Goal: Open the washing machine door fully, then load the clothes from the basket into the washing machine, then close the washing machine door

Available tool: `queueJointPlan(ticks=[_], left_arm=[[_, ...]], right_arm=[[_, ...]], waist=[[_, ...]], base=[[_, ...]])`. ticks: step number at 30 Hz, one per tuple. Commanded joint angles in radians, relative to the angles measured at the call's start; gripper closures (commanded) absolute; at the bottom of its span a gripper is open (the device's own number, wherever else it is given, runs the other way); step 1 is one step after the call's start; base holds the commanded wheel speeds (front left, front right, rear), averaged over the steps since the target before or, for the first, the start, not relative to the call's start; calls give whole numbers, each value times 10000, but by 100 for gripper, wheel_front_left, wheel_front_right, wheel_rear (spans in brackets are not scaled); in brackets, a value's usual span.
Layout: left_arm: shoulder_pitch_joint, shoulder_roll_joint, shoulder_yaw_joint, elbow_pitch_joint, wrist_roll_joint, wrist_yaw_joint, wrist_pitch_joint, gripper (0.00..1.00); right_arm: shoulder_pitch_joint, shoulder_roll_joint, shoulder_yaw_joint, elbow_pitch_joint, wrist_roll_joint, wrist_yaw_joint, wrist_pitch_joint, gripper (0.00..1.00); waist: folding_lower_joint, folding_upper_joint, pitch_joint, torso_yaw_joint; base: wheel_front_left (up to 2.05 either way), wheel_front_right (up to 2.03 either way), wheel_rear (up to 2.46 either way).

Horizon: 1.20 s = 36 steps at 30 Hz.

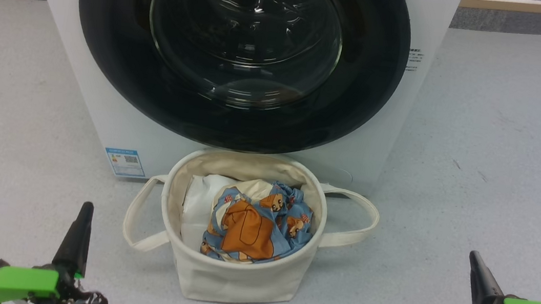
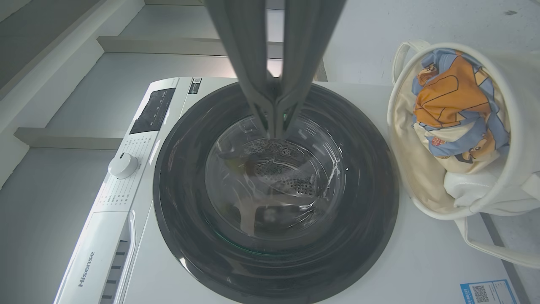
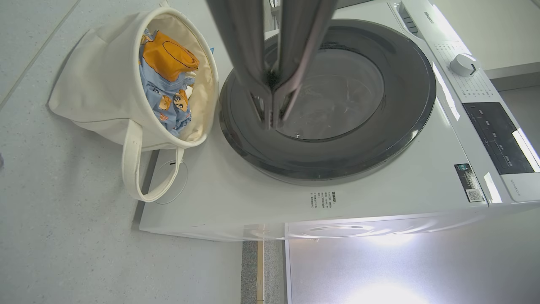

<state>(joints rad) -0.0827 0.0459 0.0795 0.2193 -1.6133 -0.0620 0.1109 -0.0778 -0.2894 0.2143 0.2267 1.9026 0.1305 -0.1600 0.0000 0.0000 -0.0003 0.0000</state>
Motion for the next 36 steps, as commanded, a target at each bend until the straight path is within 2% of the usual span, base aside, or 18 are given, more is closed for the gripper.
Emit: queueJointPlan(ticks=[1, 36], left_arm=[[-216, 64, 332, -402, 28, -77, -6, 100], [-216, 59, 338, -402, 33, -76, -1, 100]], right_arm=[[-441, -261, 156, -385, 50, 2, -82, 100], [-442, -271, 168, -390, 61, 2, -93, 100]], waist=[[0, 0, 0, 0], [0, 0, 0, 0]], base=[[0, 0, 0], [0, 0, 0]])
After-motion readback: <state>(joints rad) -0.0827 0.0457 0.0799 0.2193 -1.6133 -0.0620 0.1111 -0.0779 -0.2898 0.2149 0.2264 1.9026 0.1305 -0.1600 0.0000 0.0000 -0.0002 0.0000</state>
